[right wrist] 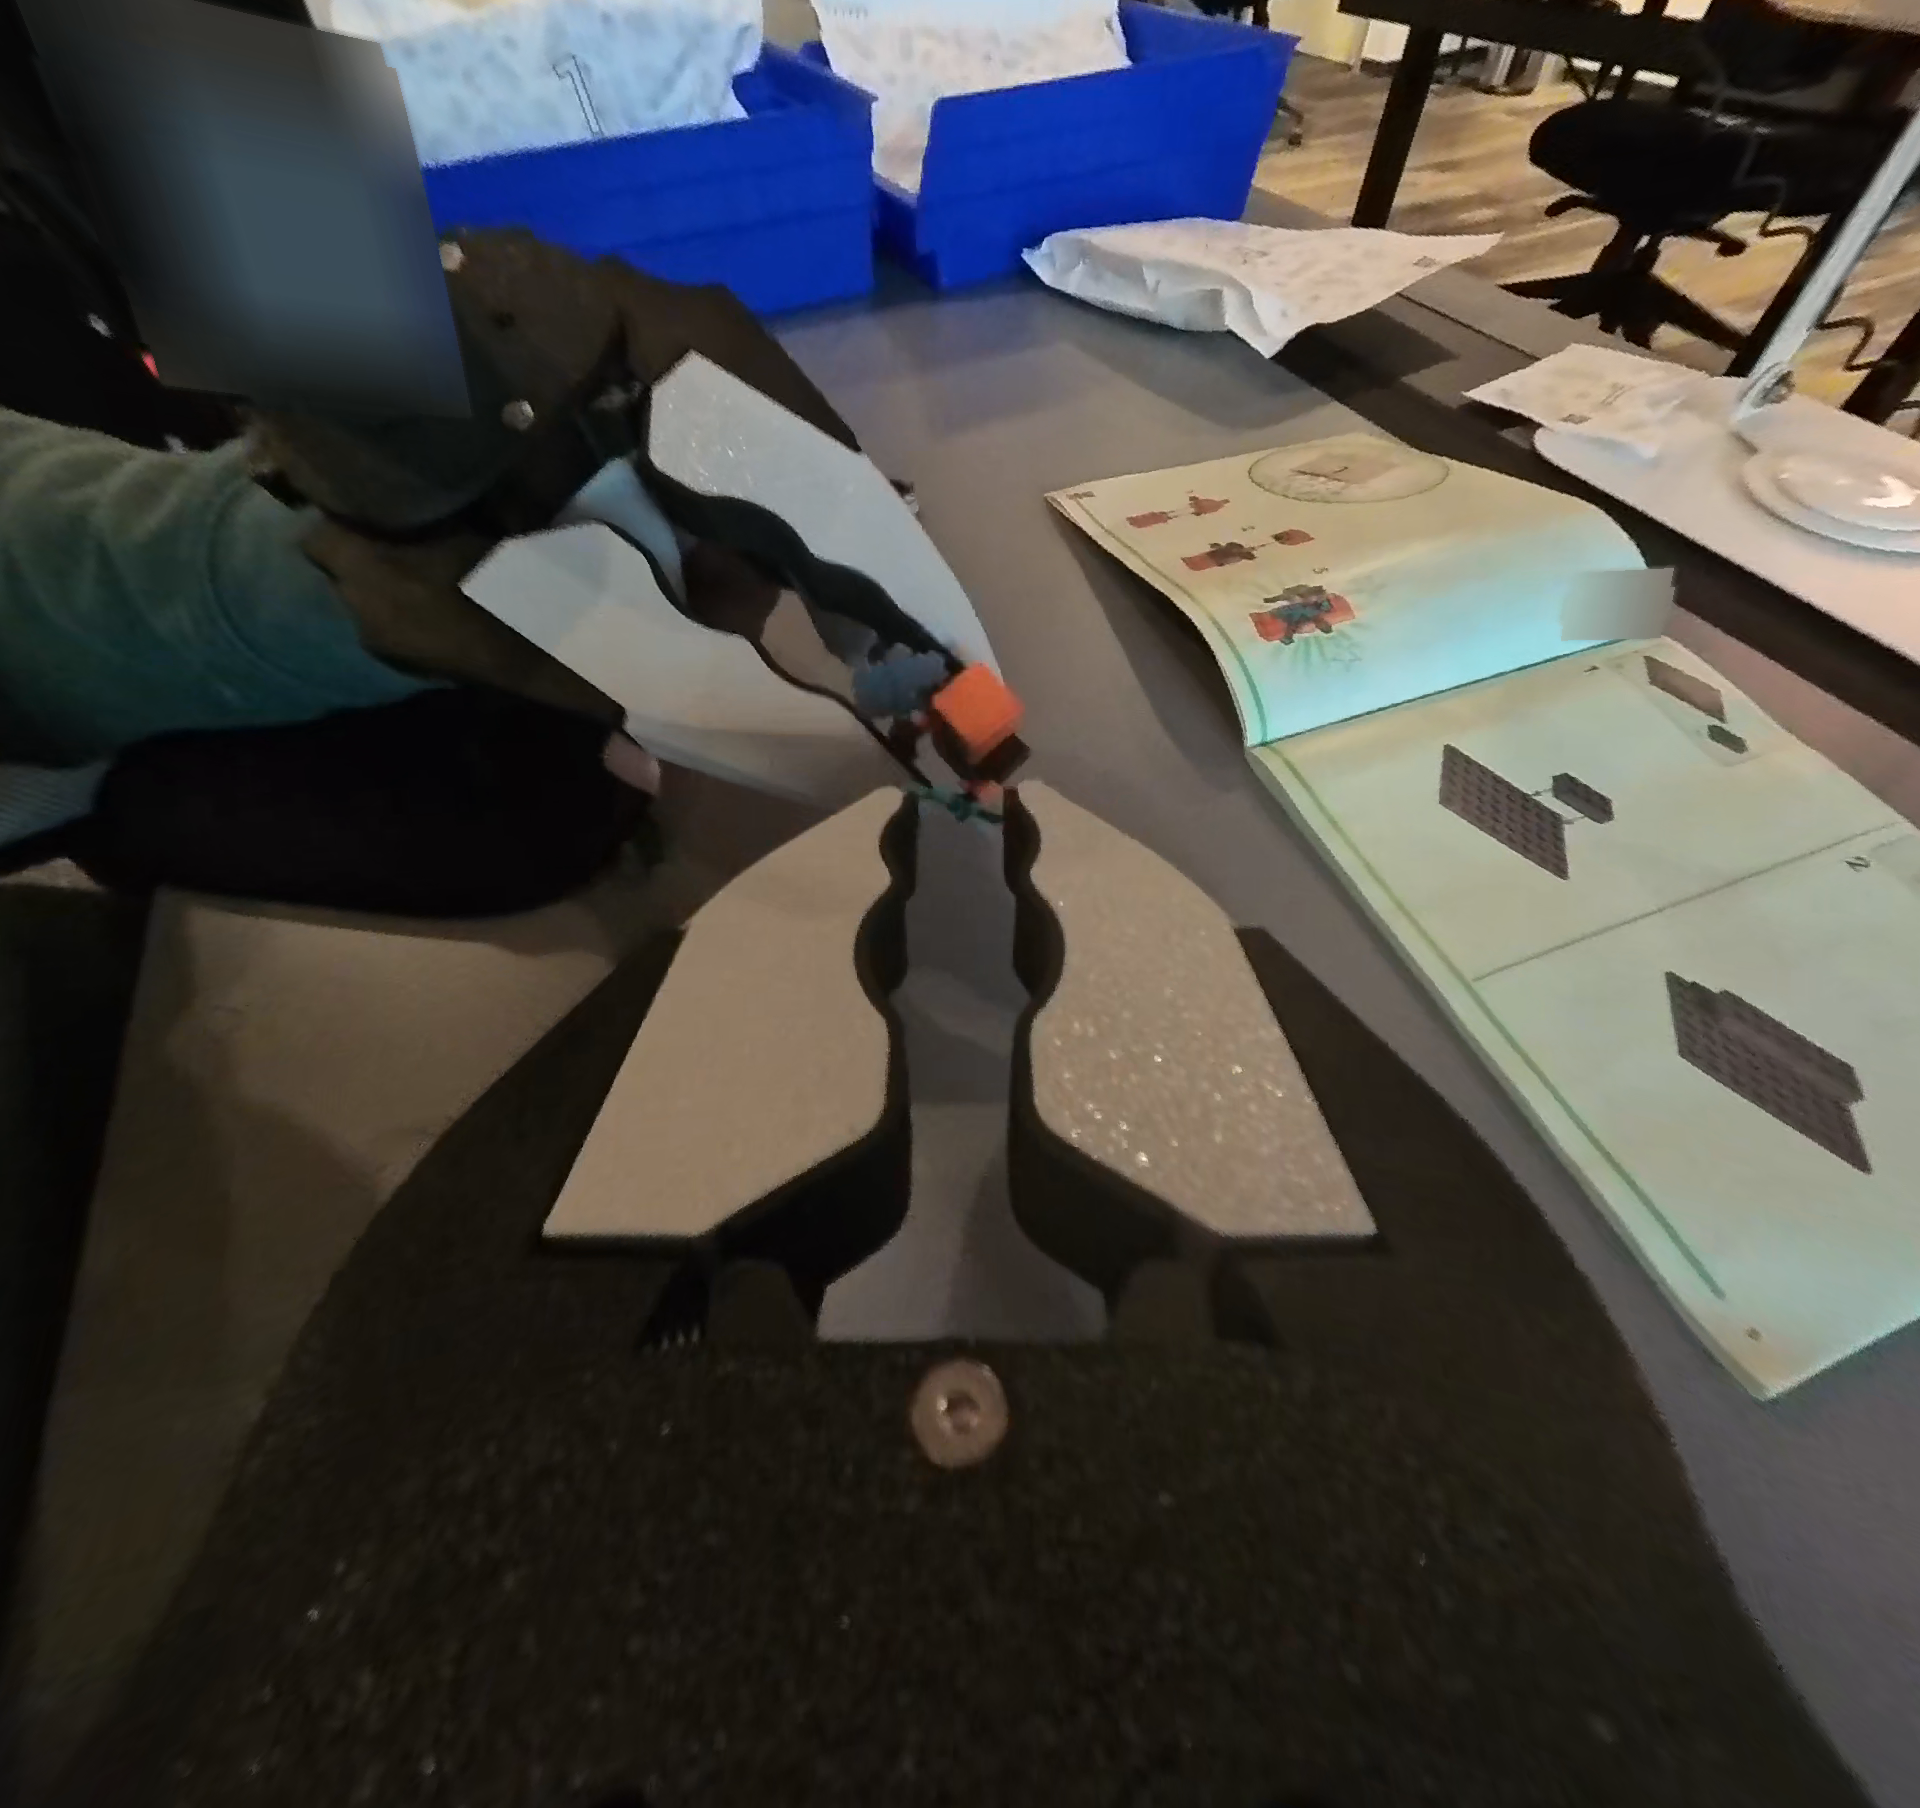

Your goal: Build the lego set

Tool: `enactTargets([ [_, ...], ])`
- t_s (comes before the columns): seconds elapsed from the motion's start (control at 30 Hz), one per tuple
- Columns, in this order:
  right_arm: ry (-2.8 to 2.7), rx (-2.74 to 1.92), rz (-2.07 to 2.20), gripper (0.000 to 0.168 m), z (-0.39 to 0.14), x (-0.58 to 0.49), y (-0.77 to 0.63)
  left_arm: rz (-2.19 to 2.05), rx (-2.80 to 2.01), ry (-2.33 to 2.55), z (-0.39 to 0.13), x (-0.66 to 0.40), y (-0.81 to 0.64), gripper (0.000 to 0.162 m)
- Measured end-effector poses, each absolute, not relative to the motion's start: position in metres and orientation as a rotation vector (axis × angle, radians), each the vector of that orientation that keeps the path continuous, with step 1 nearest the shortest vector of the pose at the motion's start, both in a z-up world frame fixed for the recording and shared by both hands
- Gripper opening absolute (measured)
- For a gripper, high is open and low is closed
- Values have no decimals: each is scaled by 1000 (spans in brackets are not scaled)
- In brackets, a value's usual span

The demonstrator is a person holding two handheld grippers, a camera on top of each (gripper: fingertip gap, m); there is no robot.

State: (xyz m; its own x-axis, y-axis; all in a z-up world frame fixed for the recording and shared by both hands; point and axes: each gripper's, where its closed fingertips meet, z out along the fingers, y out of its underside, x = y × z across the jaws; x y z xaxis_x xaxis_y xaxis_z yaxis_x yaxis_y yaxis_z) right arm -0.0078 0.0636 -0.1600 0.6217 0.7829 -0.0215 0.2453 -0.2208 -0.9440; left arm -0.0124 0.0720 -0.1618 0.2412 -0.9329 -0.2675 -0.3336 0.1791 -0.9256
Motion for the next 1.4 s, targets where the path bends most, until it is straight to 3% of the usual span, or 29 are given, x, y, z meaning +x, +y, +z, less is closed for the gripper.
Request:
enactTargets([
  [0.63,-680,-1832,641,27,-156,-12,65,-619,-1372,1288,-160,-14,76,19],
  [1.03,-369,-1924,850,20,-155,-11,71,-521,-1328,1284,-158,-14,77,19],
  [1.4,-541,-1936,773,18,-157,-11,67,-604,-1367,1292,-162,-13,74,19],
])
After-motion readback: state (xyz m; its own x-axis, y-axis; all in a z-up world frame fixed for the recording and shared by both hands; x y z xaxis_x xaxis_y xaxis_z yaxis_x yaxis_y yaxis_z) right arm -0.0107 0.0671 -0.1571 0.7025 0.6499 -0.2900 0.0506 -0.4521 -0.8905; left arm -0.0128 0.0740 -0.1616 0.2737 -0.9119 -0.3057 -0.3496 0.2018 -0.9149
